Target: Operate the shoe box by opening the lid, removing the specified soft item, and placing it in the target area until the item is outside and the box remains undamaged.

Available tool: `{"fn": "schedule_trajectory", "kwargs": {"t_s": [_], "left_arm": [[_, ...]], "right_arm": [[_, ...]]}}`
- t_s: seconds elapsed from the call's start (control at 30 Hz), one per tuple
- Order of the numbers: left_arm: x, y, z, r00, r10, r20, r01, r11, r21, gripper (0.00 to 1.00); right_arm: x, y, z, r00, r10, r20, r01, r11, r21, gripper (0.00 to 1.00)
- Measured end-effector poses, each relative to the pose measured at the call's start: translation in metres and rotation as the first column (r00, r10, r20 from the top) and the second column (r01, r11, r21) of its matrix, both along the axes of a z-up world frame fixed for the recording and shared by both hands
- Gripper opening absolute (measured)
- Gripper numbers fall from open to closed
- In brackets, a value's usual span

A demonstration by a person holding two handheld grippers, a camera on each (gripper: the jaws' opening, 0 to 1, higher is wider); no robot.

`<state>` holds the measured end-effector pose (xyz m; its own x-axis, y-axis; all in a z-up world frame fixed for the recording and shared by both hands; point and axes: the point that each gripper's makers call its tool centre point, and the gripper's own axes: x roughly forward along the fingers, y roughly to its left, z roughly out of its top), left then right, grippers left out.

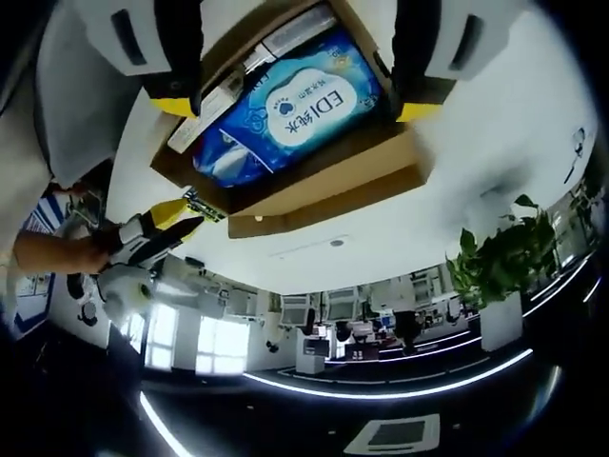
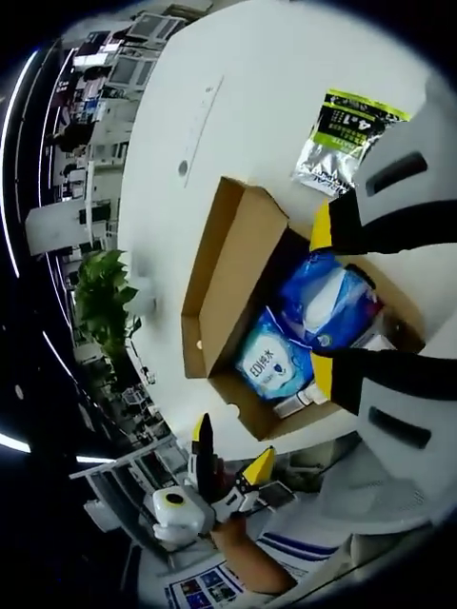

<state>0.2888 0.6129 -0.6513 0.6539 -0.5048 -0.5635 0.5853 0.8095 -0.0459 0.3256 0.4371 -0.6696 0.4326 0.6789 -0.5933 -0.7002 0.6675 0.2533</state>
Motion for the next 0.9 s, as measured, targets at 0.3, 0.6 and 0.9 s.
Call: {"fn": "schedule_trajectory", "kwargs": {"t_s": [0.3,0.6,0.9], "left_arm": [[-0.012,0.018,-0.006,0.999,0.045,-0.008,-0.046,0.999,-0.012,0.91],[-0.021,0.020,-0.008,0.998,0.057,-0.013,-0.058,0.997,-0.056,0.99],[-0.024,0.022,-0.010,0.998,0.068,-0.009,-0.068,0.995,-0.076,1.00]], "right_arm": [[-0.004,0.034,-0.015,0.996,0.092,0.000,-0.091,0.995,-0.034,0.35],[0.001,0.056,-0.031,0.989,0.148,-0.018,-0.149,0.986,-0.069,0.33],[0.000,0.076,-0.048,0.977,0.198,-0.072,-0.204,0.976,-0.073,0.32]]}}
